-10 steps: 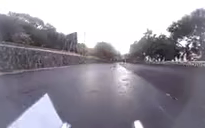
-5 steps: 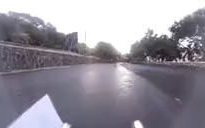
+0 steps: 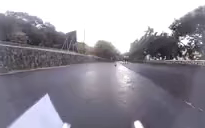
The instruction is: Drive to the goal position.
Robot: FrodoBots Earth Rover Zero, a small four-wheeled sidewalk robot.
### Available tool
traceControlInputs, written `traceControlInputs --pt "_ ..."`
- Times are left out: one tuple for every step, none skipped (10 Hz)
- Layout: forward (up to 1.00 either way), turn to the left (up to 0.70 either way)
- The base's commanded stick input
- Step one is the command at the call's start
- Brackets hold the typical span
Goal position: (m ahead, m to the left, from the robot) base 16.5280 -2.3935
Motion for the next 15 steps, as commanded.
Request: traceControlInputs --pt "0.5 -0.24" --pt "0.5 -0.47" --pt "0.5 -0.45" --pt "0.5 -0.21" --pt "0.5 0.0" --pt "0.5 0.0" --pt "0.5 0.0" --pt "0.5 -0.08" --pt "0.5 -0.46" --pt "0.5 -0.18" --pt "0.5 0.0" --pt "0.5 0.0" --pt "0.5 -0.01" --pt "0.5 -0.03" --pt "0.5 -0.44"
